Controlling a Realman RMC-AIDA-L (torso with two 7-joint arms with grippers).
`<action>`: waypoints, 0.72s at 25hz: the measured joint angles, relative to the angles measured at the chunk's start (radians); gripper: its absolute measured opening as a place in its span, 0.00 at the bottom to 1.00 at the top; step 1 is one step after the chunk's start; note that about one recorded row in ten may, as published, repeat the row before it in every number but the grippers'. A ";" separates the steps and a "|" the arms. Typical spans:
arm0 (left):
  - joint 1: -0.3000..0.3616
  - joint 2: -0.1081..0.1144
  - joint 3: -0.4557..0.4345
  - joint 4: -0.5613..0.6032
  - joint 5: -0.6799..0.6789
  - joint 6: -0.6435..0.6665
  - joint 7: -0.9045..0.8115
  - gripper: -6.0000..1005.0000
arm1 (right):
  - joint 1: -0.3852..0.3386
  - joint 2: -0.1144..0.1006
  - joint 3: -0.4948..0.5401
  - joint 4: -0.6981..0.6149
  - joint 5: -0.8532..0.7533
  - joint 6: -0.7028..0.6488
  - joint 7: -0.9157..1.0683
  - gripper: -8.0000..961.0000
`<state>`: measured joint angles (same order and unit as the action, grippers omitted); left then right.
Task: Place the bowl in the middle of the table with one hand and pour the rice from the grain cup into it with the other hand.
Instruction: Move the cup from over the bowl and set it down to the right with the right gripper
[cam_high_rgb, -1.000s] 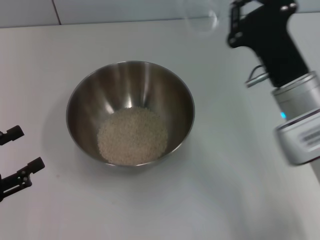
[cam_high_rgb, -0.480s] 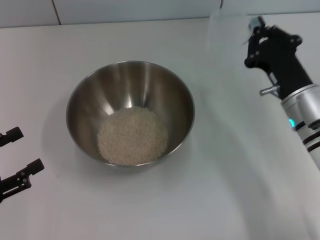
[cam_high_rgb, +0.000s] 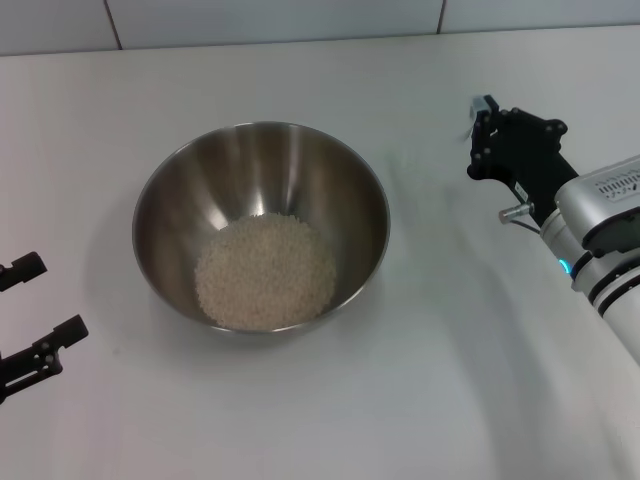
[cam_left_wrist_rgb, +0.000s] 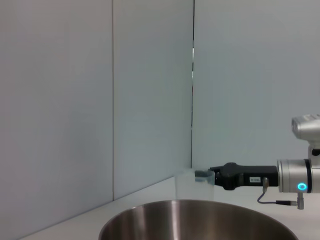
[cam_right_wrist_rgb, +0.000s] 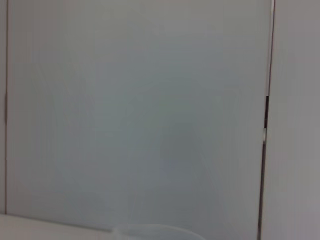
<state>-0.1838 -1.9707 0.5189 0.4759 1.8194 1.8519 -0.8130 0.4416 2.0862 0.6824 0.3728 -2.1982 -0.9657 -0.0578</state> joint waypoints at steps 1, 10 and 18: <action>-0.001 0.000 0.001 0.000 0.000 0.000 0.000 0.79 | 0.000 0.000 0.000 -0.003 0.000 0.002 0.000 0.09; -0.001 0.001 -0.003 0.001 0.000 0.001 0.000 0.79 | 0.004 0.000 -0.008 -0.027 0.000 0.022 0.001 0.10; -0.001 0.000 -0.004 0.001 0.000 0.004 0.000 0.79 | 0.005 0.000 -0.009 -0.028 -0.001 0.039 0.002 0.10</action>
<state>-0.1851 -1.9711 0.5154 0.4771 1.8193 1.8560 -0.8130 0.4464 2.0862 0.6733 0.3451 -2.1996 -0.9265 -0.0560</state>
